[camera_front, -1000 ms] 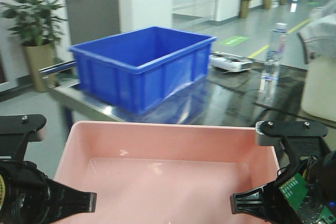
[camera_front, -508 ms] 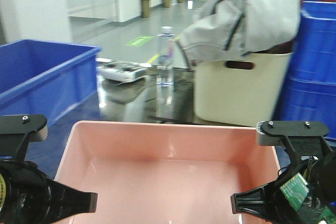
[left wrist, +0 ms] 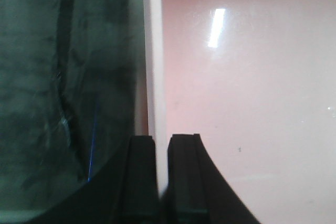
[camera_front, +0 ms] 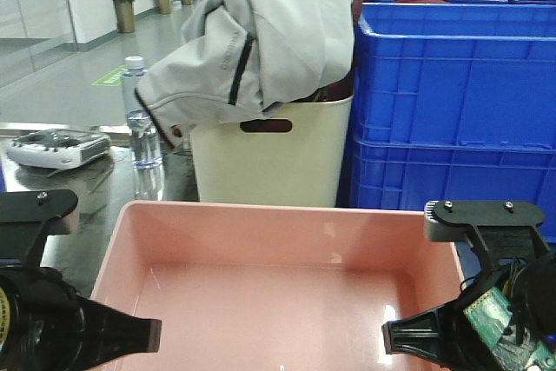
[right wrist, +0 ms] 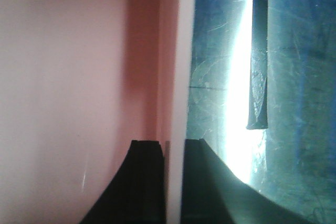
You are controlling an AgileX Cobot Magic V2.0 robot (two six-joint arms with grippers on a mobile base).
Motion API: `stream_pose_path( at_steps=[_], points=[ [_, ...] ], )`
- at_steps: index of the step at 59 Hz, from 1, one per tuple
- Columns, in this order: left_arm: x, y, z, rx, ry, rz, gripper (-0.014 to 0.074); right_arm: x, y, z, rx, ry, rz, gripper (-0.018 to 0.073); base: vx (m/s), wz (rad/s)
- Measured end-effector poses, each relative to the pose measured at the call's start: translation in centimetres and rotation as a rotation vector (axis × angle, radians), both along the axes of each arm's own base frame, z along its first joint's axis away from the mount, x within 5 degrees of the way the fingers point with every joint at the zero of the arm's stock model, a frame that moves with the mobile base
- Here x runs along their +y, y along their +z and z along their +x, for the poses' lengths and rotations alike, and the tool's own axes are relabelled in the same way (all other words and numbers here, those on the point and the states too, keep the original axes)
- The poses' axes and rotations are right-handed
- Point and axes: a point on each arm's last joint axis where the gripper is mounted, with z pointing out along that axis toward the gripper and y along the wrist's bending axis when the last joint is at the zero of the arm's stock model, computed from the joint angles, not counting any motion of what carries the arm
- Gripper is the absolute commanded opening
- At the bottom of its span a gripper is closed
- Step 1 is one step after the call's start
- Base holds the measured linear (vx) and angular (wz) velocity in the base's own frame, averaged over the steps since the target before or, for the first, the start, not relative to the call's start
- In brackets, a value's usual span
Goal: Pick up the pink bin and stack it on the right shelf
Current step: 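Carry the bin with both grippers up to the steel shelf, then lower the bin onto the steel shelf and open both grippers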
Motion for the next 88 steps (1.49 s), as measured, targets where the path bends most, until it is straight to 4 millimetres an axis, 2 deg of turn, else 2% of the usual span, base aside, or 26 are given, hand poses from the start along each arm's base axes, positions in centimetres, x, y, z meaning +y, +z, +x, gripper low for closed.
stream_pose_path(
  at_steps=[60,74,81,88],
  points=[
    [0.0,0.0,0.0,-0.002,0.0,0.001,0.0057,0.0,0.0,0.0,0.001,0.0,0.001,-0.0001,0.05,-0.05],
    [0.1,0.0,0.2,-0.03,-0.046,0.06,0.006,0.3,-0.3,-0.1,0.026,0.024,0.004,0.0004,0.0,0.0],
    [0.0,-0.9,1.3,-0.006,-0.062,0.124,0.0067,0.8,-0.8,0.7,0.047,0.027,-0.014,0.0019,0.0,0.0],
    [0.1,-1.7,3.4,0.024,-0.039,0.161,0.0109,1.4,-1.3,2.8,0.063,0.02,-0.026,0.0063,0.0,0.0]
  ],
)
